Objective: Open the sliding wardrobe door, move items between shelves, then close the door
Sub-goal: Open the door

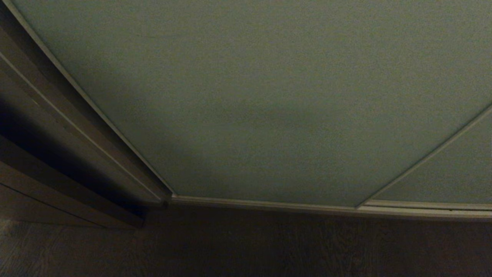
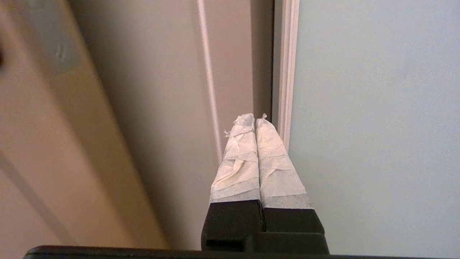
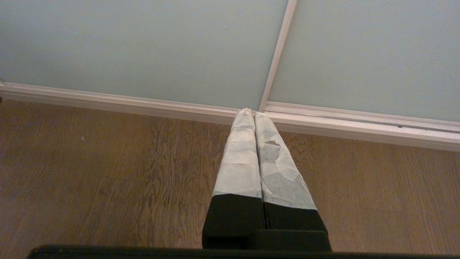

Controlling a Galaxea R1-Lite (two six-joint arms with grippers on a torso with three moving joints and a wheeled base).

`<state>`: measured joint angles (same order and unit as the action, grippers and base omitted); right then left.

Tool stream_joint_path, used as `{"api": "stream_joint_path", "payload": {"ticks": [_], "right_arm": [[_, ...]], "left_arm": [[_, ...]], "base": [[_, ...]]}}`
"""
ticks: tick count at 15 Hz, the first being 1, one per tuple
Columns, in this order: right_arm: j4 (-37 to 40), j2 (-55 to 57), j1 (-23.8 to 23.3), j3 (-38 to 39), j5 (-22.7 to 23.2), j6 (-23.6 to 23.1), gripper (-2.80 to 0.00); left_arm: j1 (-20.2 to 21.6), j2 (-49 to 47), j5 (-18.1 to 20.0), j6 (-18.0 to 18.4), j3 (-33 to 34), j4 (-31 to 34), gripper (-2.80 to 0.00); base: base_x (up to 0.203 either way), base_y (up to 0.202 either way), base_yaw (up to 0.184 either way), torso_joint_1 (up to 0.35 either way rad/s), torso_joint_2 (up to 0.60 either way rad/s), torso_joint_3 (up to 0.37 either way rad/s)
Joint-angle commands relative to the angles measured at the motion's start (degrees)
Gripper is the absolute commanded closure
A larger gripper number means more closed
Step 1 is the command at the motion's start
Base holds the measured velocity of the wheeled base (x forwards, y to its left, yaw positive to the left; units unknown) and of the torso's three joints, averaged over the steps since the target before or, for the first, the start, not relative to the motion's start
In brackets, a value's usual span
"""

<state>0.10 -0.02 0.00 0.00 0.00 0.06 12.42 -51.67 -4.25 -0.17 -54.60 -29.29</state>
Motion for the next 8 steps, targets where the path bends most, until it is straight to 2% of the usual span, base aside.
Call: {"api": "stream_joint_path", "payload": {"ticks": [1,5,8], "right_arm": [[0.0,0.0,0.0,0.1,0.0,0.0,0.00],[0.0,0.0,0.0,0.1,0.0,-0.1,0.00],[0.0,0.0,0.0,0.1,0.0,0.0,0.00]], "left_arm": [[0.3,-4.5,0.3,-0.4,-1.6,-2.9,0.00],[0.2,-10.5,1.1,-1.3,-7.1,-6.4,0.00],[0.1,-14.2,3.2,-1.2,-10.4,-9.3,0.00]], "base": [[0.000,0.000,0.000,0.000,0.00,0.000],[0.000,0.000,0.000,0.000,0.00,0.000],[0.000,0.000,0.000,0.000,0.00,0.000]]}}
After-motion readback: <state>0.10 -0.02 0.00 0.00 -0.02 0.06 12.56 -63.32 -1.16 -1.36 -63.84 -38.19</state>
